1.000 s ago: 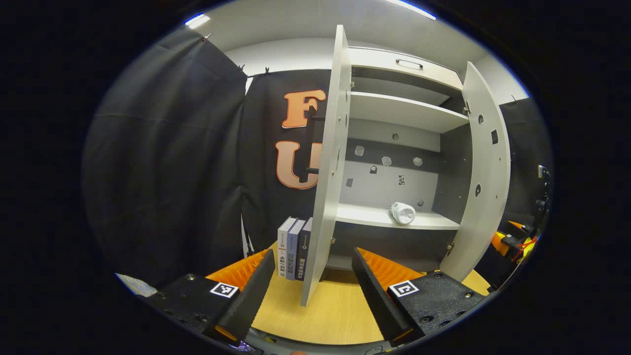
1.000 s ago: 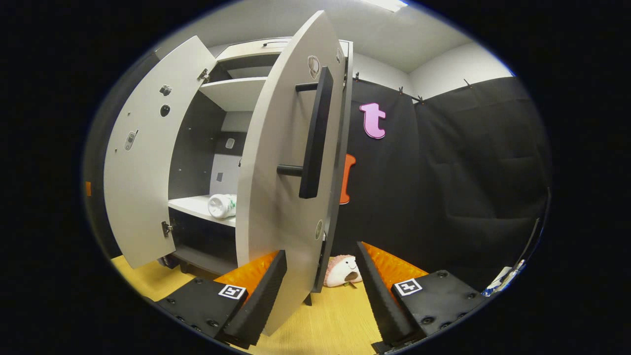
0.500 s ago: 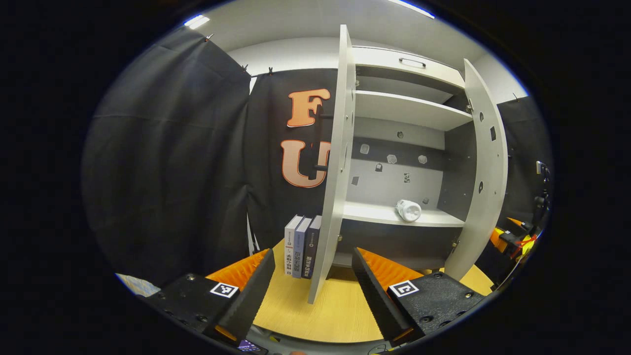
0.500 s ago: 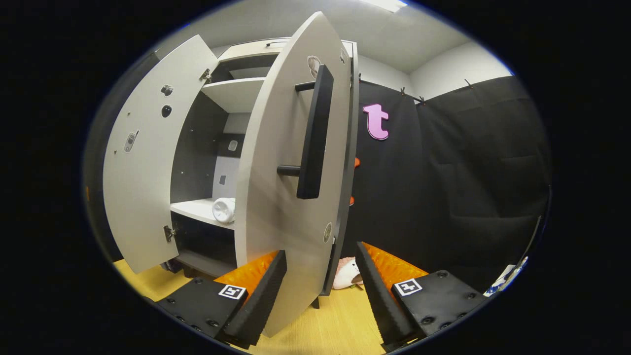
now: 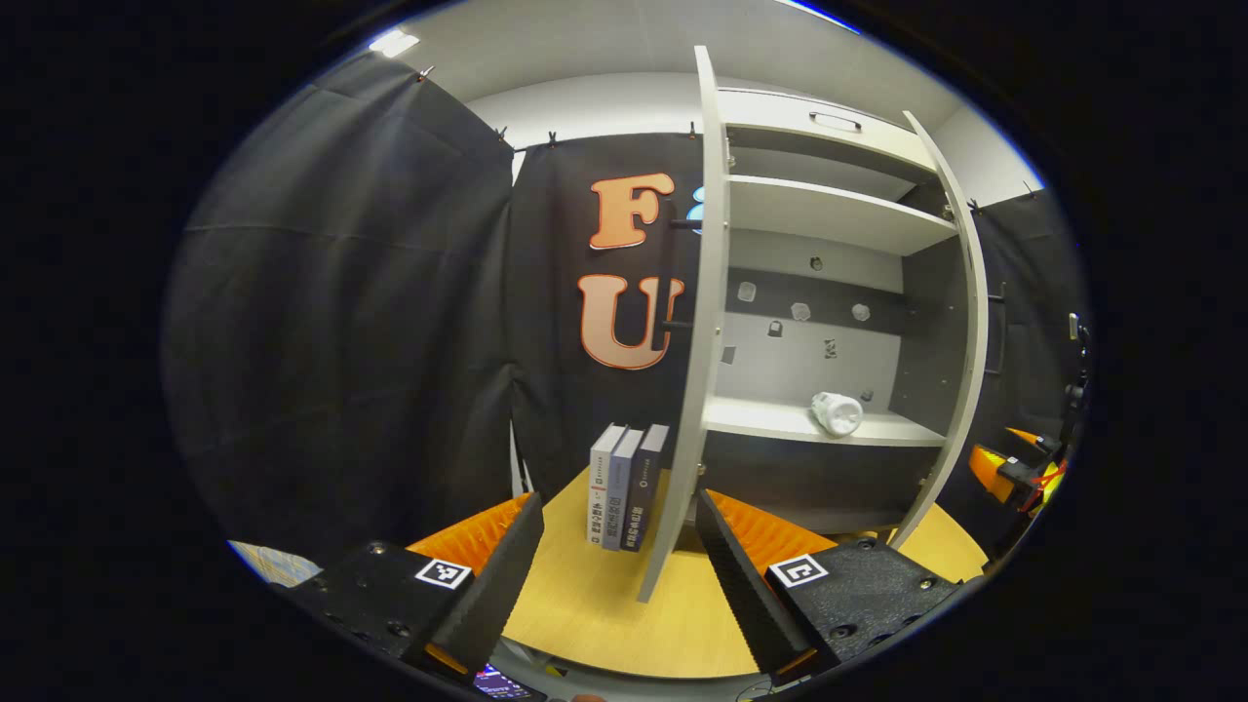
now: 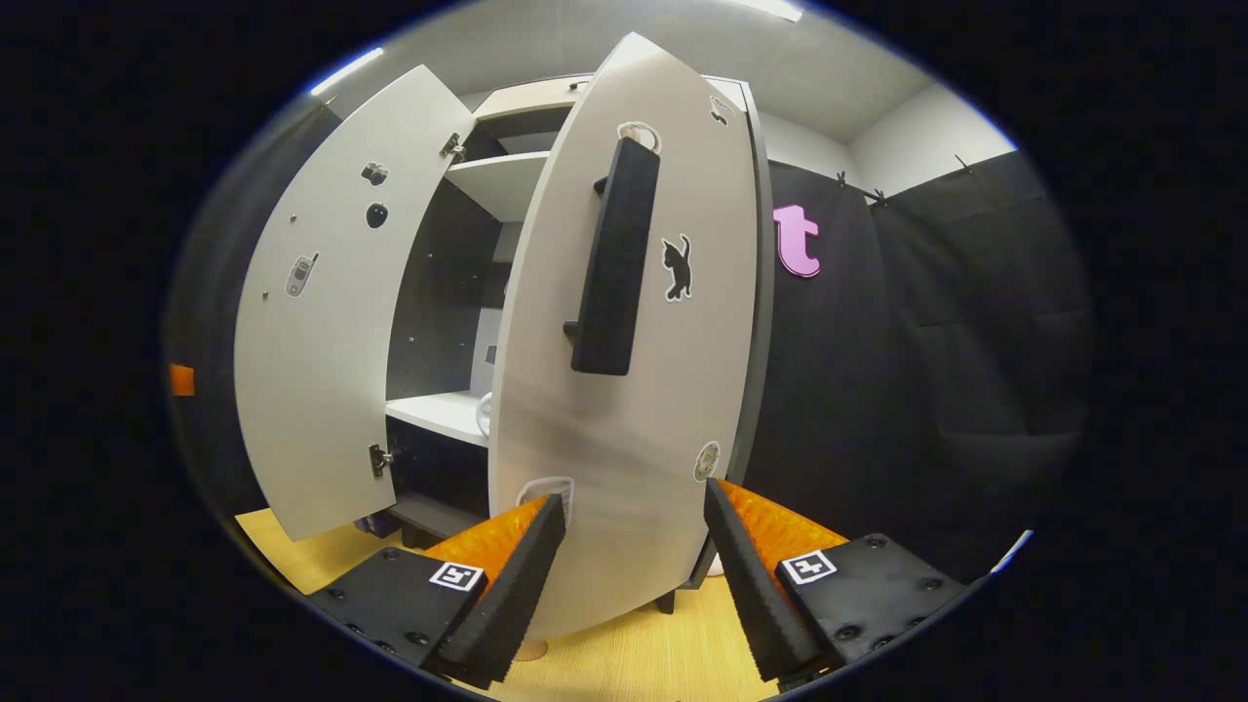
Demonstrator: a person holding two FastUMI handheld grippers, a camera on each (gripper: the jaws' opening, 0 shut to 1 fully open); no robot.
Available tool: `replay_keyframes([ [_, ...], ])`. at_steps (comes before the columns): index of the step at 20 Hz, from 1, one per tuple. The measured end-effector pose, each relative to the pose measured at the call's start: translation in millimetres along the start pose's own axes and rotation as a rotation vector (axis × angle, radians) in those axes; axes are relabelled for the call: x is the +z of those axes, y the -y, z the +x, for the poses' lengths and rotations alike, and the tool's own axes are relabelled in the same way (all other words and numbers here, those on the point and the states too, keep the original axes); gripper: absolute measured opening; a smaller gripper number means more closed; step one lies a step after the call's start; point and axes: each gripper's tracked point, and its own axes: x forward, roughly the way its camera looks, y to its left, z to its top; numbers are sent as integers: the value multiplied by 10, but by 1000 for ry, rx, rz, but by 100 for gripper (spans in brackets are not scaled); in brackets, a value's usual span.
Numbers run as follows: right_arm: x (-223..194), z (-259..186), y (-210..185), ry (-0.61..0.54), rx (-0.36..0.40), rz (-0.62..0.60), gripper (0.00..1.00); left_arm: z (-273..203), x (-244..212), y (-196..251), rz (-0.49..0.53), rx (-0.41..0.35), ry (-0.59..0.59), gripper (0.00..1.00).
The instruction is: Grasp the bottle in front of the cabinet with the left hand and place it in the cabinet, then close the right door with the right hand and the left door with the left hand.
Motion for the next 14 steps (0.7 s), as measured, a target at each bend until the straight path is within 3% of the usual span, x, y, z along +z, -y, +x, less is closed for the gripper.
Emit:
replay_keyframes([
  [4, 20, -33, 36, 3, -3, -9, 89, 276, -33, -306, 24, 77, 2, 96],
  [9, 42, -54, 96, 4, -18, -6, 89, 795, -155, -463, 12, 87, -23, 96],
  [14, -31, -77, 134, -18, -26, -6, 89, 1216, -205, -378, 49, 38, -35, 96],
])
